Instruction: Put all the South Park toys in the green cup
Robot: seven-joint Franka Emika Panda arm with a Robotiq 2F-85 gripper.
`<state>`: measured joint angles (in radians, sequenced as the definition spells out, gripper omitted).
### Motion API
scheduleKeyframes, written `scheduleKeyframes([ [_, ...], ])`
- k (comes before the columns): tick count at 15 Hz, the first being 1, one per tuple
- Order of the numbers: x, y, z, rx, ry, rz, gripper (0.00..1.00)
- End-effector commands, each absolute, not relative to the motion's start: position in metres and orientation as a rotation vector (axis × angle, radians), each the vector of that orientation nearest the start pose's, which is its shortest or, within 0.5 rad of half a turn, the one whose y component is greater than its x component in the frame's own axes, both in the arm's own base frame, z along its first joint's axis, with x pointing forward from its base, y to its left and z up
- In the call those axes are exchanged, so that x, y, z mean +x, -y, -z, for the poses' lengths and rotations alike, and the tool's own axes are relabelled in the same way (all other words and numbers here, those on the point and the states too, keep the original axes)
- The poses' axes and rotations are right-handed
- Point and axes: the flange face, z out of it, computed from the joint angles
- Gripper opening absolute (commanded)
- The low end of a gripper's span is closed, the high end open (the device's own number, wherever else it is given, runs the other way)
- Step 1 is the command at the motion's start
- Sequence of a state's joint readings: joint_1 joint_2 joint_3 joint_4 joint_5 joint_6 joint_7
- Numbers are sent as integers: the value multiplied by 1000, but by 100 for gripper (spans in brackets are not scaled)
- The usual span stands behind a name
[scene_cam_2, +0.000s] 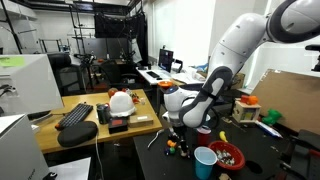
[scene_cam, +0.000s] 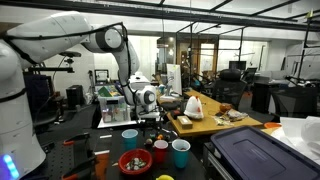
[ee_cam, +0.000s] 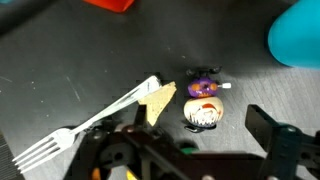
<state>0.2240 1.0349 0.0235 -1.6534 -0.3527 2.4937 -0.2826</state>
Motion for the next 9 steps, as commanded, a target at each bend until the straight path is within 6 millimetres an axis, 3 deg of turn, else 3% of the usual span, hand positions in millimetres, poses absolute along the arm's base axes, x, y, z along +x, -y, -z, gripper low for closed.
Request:
scheduleKeyframes([
  [1,606,-156,14,-3024,1266,-387,100],
  [9,600,-159,35,-2955,1244,-503,100],
])
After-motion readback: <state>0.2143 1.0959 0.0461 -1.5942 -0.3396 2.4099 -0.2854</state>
